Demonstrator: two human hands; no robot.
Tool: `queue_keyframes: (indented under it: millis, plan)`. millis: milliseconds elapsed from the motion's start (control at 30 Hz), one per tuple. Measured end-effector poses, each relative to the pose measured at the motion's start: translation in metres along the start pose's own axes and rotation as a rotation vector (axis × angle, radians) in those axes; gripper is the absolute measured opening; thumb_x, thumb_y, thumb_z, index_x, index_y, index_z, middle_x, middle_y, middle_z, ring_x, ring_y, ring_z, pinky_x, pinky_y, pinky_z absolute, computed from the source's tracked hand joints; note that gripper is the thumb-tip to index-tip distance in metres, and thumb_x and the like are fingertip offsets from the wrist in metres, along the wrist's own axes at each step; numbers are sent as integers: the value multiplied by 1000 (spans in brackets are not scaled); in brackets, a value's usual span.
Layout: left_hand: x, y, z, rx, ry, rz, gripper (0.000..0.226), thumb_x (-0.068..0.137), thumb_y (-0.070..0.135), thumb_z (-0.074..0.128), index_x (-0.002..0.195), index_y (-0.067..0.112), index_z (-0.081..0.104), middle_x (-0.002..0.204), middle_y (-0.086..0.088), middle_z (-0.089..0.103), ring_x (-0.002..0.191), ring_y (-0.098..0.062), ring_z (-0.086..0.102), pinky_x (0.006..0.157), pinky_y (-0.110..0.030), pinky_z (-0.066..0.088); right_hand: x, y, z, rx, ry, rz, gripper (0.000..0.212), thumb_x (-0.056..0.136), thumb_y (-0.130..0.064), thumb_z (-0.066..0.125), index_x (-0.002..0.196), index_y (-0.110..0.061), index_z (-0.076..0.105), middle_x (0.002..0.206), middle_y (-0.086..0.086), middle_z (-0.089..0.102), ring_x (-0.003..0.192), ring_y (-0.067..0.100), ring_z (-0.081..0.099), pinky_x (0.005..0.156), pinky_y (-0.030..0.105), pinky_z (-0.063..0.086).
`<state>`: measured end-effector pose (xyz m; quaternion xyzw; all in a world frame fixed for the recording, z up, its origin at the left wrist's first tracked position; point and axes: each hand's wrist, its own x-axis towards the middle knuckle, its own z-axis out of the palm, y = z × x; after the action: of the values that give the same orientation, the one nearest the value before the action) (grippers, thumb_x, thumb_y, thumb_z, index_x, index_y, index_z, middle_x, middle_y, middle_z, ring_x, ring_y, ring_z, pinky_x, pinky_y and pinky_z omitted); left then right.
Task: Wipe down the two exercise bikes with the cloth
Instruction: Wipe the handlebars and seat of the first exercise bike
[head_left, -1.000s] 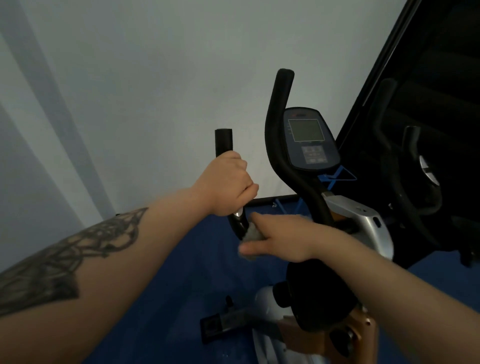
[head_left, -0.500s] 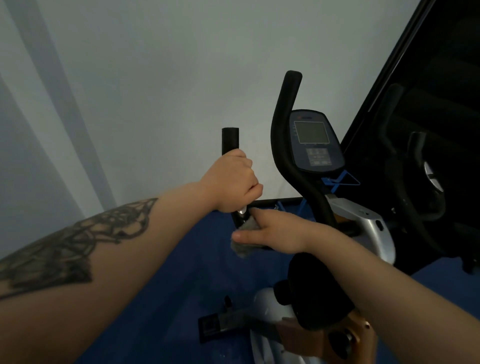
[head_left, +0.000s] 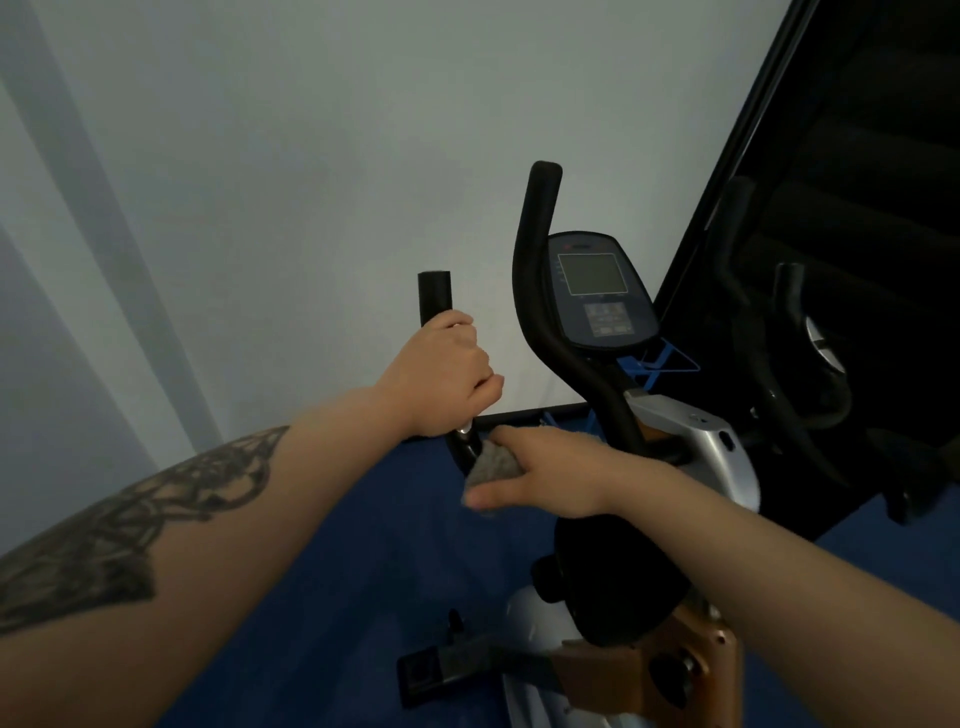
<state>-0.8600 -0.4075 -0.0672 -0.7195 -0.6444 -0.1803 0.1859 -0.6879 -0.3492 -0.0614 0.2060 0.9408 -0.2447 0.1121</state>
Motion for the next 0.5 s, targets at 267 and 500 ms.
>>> queue_keyframes:
  millis: [267,500]
  plan:
    - [-23,13,13,-197,198,-69,19,79,9,60,61,12,62,64,3,52,79,-17,48,114,-44,26,-9,-10,7,-217,72,6,40,87,-71,42,85,-32,39,86,-12,44,82,13,48,76,36,37]
    - [-21,9,13,-201,215,-44,24,76,5,62,56,17,53,60,7,40,72,-13,37,103,-43,35,-22,13,-12,13,-90,44,36,84,-53,65,108,-31,49,99,-8,57,90,9,56,82,33,48]
